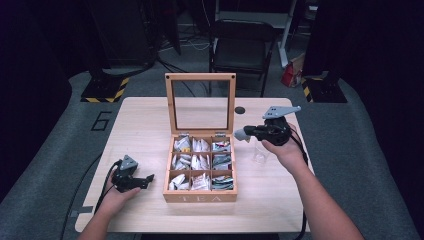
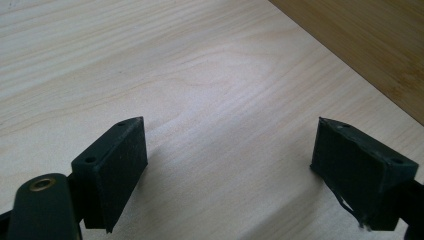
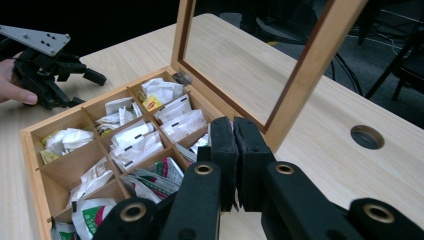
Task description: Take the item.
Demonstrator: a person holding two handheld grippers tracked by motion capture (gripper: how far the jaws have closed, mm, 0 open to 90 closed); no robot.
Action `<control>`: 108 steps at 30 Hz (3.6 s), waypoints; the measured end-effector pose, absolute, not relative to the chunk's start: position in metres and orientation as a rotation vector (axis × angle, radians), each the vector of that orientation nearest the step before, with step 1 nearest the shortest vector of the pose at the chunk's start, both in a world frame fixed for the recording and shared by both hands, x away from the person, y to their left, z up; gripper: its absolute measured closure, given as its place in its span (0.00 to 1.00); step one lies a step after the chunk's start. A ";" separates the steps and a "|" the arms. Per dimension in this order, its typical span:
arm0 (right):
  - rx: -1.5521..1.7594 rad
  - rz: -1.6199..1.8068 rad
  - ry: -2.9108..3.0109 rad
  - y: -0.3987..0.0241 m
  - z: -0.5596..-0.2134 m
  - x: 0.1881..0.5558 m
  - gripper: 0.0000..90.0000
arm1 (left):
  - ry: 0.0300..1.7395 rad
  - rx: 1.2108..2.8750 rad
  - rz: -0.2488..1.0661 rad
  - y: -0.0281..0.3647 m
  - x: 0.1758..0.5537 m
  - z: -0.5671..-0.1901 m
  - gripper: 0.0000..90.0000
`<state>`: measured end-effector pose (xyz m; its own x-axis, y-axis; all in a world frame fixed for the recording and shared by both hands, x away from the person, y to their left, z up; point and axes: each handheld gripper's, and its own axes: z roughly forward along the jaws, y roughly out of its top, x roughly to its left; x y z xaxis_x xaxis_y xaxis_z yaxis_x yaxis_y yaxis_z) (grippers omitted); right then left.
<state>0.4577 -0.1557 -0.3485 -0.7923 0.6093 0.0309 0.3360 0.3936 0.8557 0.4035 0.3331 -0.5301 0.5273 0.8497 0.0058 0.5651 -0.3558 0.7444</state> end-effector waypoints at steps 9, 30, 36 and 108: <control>0.859 1.343 2.335 -0.170 -0.348 0.459 0.98 | 1.145 2.064 0.517 0.333 0.403 -0.530 0.16; 0.976 1.286 2.273 -0.204 -0.358 0.466 0.98 | 1.145 2.063 0.518 0.333 0.403 -0.530 0.16; 1.000 1.245 2.276 -0.210 -0.366 0.465 0.98 | 1.144 2.064 0.517 0.333 0.403 -0.530 0.16; 1.109 1.158 2.308 -0.217 -0.411 0.466 0.93 | 1.146 2.060 0.515 0.333 0.403 -0.530 0.16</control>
